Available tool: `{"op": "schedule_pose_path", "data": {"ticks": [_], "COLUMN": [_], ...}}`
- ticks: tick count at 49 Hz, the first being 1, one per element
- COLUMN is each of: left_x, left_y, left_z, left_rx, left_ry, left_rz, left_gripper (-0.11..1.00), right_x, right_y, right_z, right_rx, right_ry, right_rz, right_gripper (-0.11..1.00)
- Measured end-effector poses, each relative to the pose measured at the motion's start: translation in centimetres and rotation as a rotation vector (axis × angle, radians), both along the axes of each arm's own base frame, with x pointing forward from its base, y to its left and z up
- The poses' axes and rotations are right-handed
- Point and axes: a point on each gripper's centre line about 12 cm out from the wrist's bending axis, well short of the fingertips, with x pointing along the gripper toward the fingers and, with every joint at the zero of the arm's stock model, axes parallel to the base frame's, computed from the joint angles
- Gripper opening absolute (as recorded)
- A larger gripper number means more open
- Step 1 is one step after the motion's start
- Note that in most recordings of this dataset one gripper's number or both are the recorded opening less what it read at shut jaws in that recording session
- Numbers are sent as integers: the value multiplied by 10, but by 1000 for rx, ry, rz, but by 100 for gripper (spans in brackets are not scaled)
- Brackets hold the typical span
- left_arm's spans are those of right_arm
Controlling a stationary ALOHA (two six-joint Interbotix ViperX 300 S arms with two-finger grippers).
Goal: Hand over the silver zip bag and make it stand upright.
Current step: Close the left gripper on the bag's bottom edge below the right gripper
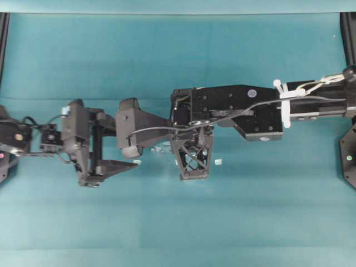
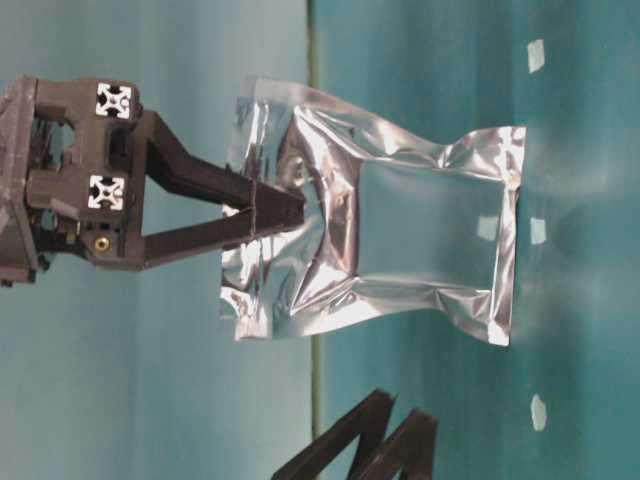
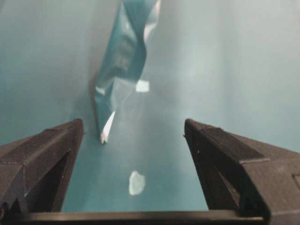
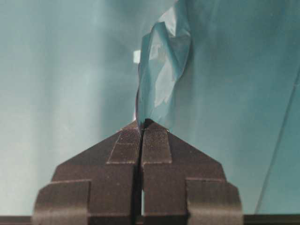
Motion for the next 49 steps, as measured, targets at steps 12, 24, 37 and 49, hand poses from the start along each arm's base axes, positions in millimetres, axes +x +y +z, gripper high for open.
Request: {"op": "schedule_pose_path", "data": {"ticks": [12, 24, 37, 49], "left_x": [27, 43, 60, 84], "left_y": [6, 2, 2, 3], "left_z": [-7, -5, -22, -27], "left_rx": [8, 5, 3, 2], "left_ry": [-35, -57, -32, -51], "left_rz": [13, 3, 2, 4], "left_gripper": [94, 94, 94, 93], "right_x": [0, 0, 2, 2], "right_y": [0, 1, 1, 1], "right_z": [-1, -1, 0, 0], "right_rx": [-2, 0, -2, -2], "right_ry": [-5, -9, -20, -21], "right_rz": [2, 3, 3, 3], "right_gripper": [-3, -3, -3, -3]}}
